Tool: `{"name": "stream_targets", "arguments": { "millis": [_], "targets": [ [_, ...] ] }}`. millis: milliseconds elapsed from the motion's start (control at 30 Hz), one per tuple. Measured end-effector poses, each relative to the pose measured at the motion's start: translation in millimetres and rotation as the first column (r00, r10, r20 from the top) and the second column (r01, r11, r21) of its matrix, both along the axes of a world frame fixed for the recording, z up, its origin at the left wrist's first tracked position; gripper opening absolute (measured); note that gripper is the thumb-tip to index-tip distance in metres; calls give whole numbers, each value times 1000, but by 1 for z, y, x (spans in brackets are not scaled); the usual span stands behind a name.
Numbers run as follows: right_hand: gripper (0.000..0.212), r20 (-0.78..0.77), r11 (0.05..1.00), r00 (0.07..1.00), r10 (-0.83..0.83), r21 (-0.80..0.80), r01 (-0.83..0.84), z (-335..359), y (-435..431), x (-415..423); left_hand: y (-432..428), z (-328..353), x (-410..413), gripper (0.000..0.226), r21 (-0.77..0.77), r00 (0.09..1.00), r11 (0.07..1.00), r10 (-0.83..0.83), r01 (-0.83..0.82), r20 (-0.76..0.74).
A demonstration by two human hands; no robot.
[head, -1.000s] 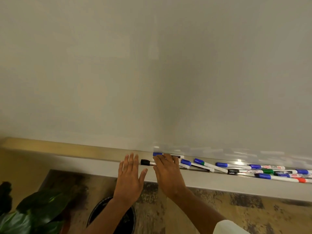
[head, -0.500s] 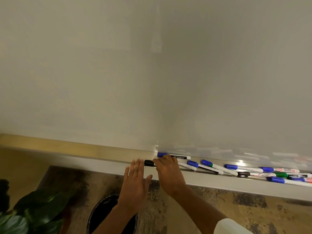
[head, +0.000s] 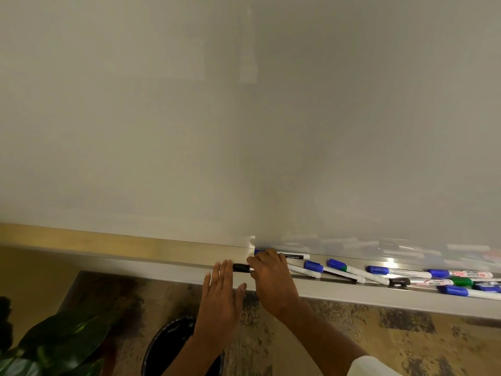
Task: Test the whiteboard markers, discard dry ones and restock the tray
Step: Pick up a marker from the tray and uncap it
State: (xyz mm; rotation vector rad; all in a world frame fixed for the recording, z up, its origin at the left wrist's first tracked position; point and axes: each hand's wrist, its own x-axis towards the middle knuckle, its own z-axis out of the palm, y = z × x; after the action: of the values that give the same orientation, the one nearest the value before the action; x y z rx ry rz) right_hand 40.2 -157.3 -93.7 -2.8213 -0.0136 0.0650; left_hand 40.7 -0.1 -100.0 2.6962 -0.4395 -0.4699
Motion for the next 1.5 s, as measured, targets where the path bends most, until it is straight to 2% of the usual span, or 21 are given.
{"name": "stream_targets", "arguments": {
  "millis": [133, 267, 367, 433, 500, 633, 700, 767, 833, 933, 1033, 1133, 1300, 1400, 1433, 1500],
  "targets": [
    [30, 44, 1000, 999, 17, -23, -16, -1, -2, 4, -2, -4, 0, 104, -68, 999, 997, 33, -32, 10],
    [35, -1, 998, 999, 47, -35, -47, -1, -2, 4, -4, -7, -1, 106, -125, 997, 989, 76, -75, 2],
    [35, 61, 999, 998, 33, -19, -31, -3, -1, 2, -4, -4, -1, 107, -180, 991, 975, 129, -132, -30],
    [32, 143, 1000, 990, 6, 27, -10, -2, 0, 1, -5, 5, 0, 98, -220, 978, 953, 199, -207, -58],
    [27, 220, 998, 976, -1, 67, -14, 0, 0, 1, -9, 17, 1, 79, -273, 963, 924, 259, -268, -69],
    [17, 289, 957, 953, -91, 289, 4, 11, 1, 0, -13, 43, 4, 63, -460, 937, 821, 337, -338, -86],
    [17, 291, 925, 949, -126, 381, 6, 19, 1, 0, -16, 61, 6, 57, -570, 912, 722, 386, -391, -137],
    [18, 299, 896, 941, -159, 443, 10, 27, 1, 1, -20, 80, 7, 37, -675, 895, 606, 396, -422, -203],
    [21, 286, 839, 933, -220, 544, 31, 39, 2, 1, -24, 97, 10, 26, -749, 895, 504, 351, -429, -276],
    [22, 303, 741, 913, -274, 671, 0, 70, 3, -1, -29, 120, 11, 26, -797, 885, 393, 286, -459, -368],
    [25, 283, 626, 914, -289, 778, -43, 112, 4, -9, -34, 150, 10, 27, -827, 880, 305, 211, -472, -425],
    [25, 270, 559, 909, -317, 828, -51, 153, -1, -22, -38, 184, 7, 28, -850, 883, 239, 131, -470, -451],
    [21, 120, 442, 935, -333, 896, 43, 220, -10, -44, -50, 237, 0, 29, -882, 899, 188, 15, -433, -438],
    [14, 23, 324, 959, -281, 943, 72, 258, -25, -59, -58, 270, -9, 26, -896, 900, 157, -72, -416, -431],
    [15, -19, 284, 971, -239, 955, 89, 272, -31, -65, -61, 282, -13, 26, -901, 899, 145, -107, -408, -425],
    [34, -65, 233, 988, -142, 968, 98, 295, -41, -76, -68, 306, -21, 27, -909, 894, 140, -176, -393, -413]
  ]
}}
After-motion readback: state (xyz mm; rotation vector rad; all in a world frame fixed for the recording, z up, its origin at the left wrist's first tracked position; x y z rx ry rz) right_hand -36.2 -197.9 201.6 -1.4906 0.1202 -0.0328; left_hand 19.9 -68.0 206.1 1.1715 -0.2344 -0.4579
